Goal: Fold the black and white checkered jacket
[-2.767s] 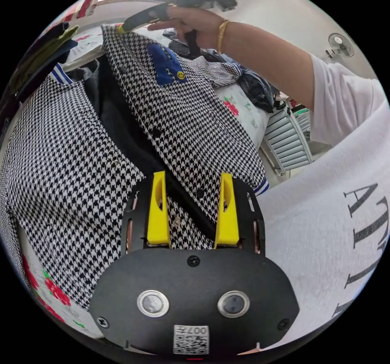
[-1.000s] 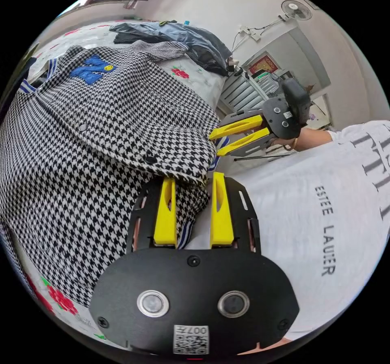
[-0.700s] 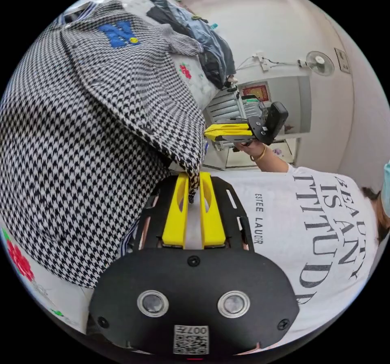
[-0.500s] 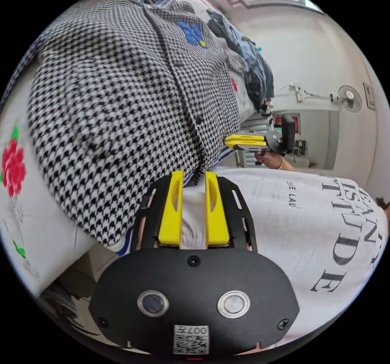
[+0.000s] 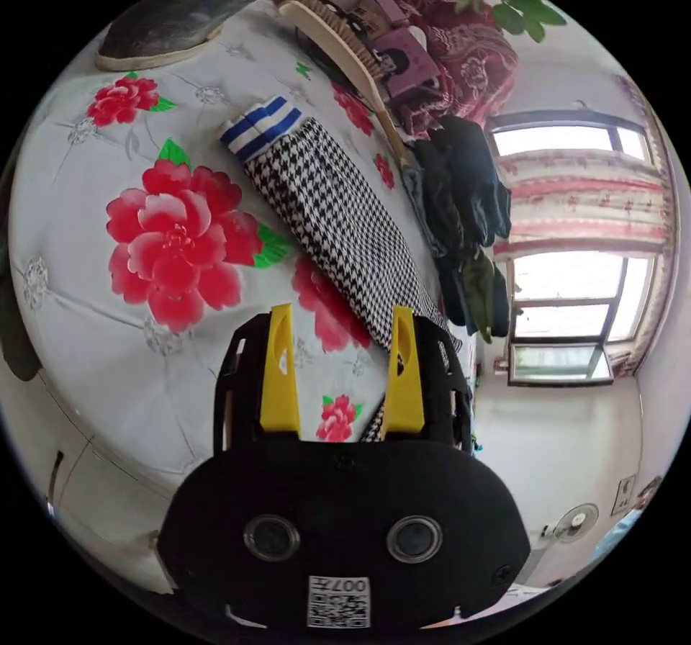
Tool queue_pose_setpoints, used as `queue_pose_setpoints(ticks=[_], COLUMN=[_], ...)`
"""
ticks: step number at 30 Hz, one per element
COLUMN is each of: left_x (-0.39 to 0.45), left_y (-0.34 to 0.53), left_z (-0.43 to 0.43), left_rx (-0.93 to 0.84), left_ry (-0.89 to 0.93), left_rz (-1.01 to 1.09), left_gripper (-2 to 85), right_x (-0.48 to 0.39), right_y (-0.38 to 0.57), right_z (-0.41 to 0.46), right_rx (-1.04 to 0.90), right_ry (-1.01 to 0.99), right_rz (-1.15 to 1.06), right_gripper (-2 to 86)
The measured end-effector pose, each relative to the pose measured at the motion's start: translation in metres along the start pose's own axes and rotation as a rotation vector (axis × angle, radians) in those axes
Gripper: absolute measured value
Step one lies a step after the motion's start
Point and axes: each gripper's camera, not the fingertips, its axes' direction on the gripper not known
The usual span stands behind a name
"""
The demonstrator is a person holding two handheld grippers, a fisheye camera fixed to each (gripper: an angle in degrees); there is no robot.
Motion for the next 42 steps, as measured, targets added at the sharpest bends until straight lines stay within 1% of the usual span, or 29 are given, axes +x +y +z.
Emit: queue_pose_setpoints(ticks=[3,5,6,7,8,9,11,13,14,16,17,19,20,21,22,23,24,25,27,28,29,32,34,35,37,38,40,41,42], left_x=[-0.007,-0.016,-0.025,-0.032,-0.034,-0.031,0.0,0.08,0.104,0.215,0.246,0.363,0.388,0.429,0.459,0.47,0.483,0.485,0.473,0.463,0.46,0.454,0.452,0.452,0.448,0.446,0.434,0.429,0.417], left_y=[-0.019,-0.023,-0.02,-0.015,-0.012,-0.008,-0.009,-0.014,-0.013,0.011,0.021,0.086,0.107,0.153,0.197,0.219,0.26,0.298,0.339,0.355,0.36,0.351,0.314,0.303,0.264,0.256,0.23,0.224,0.214], left_z=[-0.001,0.0,0.001,0.002,0.003,0.004,0.001,-0.004,-0.005,-0.006,-0.004,0.016,0.026,0.051,0.086,0.107,0.155,0.203,0.264,0.288,0.295,0.301,0.303,0.304,0.315,0.32,0.345,0.353,0.368], left_rx=[0.114,0.174,0.222,0.286,0.302,0.318,0.357,0.347,0.341,0.319,0.303,0.184,0.148,0.056,-0.084,-0.176,-0.381,-0.562,-0.732,-0.777,-0.777,-0.626,-0.487,-0.461,-0.378,-0.368,-0.362,-0.37,-0.42], left_ry=[0.011,0.033,0.082,0.156,0.187,0.211,0.24,0.229,0.226,0.28,0.295,0.321,0.319,0.321,0.345,0.36,0.38,0.367,0.271,0.191,0.149,-0.019,-0.18,-0.213,-0.33,-0.369,-0.54,-0.574,-0.609], left_rz=[-0.122,-0.239,-0.329,-0.393,-0.426,-0.466,-0.337,-0.042,0.036,0.383,0.48,0.902,1.009,1.192,1.324,1.377,1.446,1.463,1.42,1.407,1.407,1.378,1.288,1.259,1.173,1.156,1.089,1.061,0.986], left_gripper=[15.9,14.2,12.5,4.6,0.6,0.0,-0.5,-0.7,-0.7,-0.6,-0.6,-0.2,-0.1,0.4,1.1,1.9,3.6,4.5,5.6,6.1,6.2,6.6,7.5,7.8,10.1,10.8,13.4,13.7,14.3], right_x=[-0.007,-0.005,-0.001,0.003,0.006,0.011,0.02,0.037,0.042,0.065,0.071,0.099,0.106,0.12,0.133,0.138,0.147,0.154,0.158,0.158,0.158,0.153,0.154,0.155,0.166,0.169,0.18,0.182,0.183], right_y=[-0.004,0.0,0.004,0.008,0.011,0.016,0.024,0.036,0.039,0.052,0.056,0.072,0.077,0.087,0.097,0.101,0.105,0.105,0.096,0.086,0.079,0.03,-0.026,-0.041,-0.104,-0.119,-0.174,-0.186,-0.205], right_z=[-0.004,-0.007,-0.01,-0.014,-0.016,-0.021,-0.031,-0.047,-0.052,-0.073,-0.078,-0.099,-0.104,-0.113,-0.118,-0.119,-0.12,-0.118,-0.116,-0.114,-0.114,-0.112,-0.108,-0.106,-0.095,-0.089,-0.059,-0.05,-0.03], right_rx=[0.001,-0.001,0.0,0.003,0.006,0.017,0.043,0.096,0.113,0.199,0.226,0.336,0.366,0.431,0.488,0.51,0.541,0.554,0.558,0.558,0.557,0.538,0.499,0.486,0.431,0.412,0.302,0.268,0.2], right_ry=[0.016,0.016,0.014,0.021,0.025,0.034,0.048,0.074,0.077,0.094,0.097,0.101,0.1,0.091,0.079,0.074,0.066,0.062,0.053,0.05,0.05,0.08,0.122,0.13,0.154,0.164,0.203,0.206,0.2], right_rz=[-0.015,0.004,0.023,0.046,0.058,0.084,0.128,0.207,0.228,0.323,0.351,0.476,0.512,0.579,0.642,0.667,0.698,0.716,0.708,0.682,0.666,0.532,0.405,0.378,0.294,0.282,0.236,0.229,0.208], right_gripper=[-0.2,-0.2,-0.2,-0.2,-0.2,-0.2,-0.1,-0.1,0.0,0.2,0.3,1.0,1.2,1.7,2.1,2.4,2.9,3.5,4.2,4.5,4.7,5.6,6.5,6.6,6.8,6.7,5.8,5.3,4.1])
